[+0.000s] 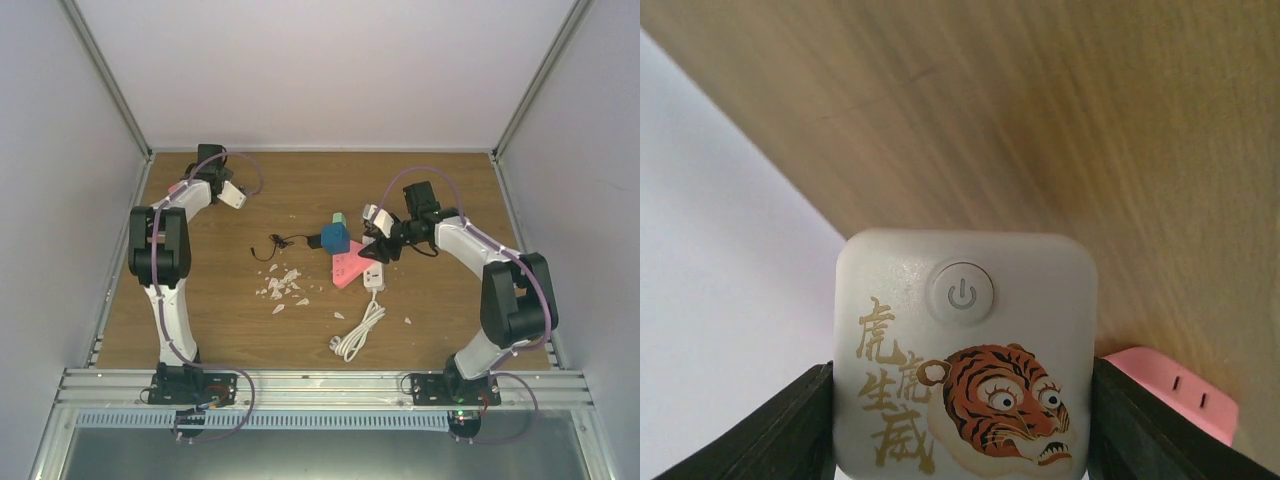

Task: Pull the plug off the socket

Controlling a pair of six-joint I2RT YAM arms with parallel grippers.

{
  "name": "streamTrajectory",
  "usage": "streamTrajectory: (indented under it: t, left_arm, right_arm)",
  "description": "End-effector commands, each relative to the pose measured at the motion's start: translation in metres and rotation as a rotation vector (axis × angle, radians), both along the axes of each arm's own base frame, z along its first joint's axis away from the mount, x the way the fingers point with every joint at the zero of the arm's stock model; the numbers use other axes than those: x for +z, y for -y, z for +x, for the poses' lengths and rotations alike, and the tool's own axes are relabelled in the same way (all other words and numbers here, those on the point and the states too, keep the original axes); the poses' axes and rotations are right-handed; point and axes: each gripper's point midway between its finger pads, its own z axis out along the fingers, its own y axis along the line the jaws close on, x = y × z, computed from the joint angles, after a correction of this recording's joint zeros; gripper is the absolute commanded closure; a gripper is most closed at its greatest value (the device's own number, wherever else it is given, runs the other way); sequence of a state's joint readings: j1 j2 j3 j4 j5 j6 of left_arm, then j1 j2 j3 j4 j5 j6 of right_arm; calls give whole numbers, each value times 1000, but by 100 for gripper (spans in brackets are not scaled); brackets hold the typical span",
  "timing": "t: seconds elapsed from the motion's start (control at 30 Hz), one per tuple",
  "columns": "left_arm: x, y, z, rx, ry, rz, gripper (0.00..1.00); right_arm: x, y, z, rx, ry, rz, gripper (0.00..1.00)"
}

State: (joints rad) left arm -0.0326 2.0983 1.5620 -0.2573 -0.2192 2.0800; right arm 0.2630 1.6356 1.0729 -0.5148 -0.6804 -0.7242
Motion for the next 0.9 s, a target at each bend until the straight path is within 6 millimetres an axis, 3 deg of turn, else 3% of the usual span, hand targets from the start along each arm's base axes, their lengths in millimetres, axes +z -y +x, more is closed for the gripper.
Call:
streamTrajectory:
  t: [0.0,0.1,0.37,0.73,0.87]
  left_arm:
    - [11,-11,19,-141,8,273,66]
    - [5,-13,17,-144,-16,292,64]
    - [-8,-14,5,-146,-81,293,45]
    - [-3,-2,-7,-156,-98,235,22]
    - [0,-1,-12,-145,-99,210,18]
  right_arm:
    - [7,5,2,-24,16,10,35]
    - [7,6,2,-26,15,9,34]
    - [5,6,4,-30,12,9,34]
    - [6,4,11,-22,17,10,33]
    - [7,3,12,-18,22,10,32]
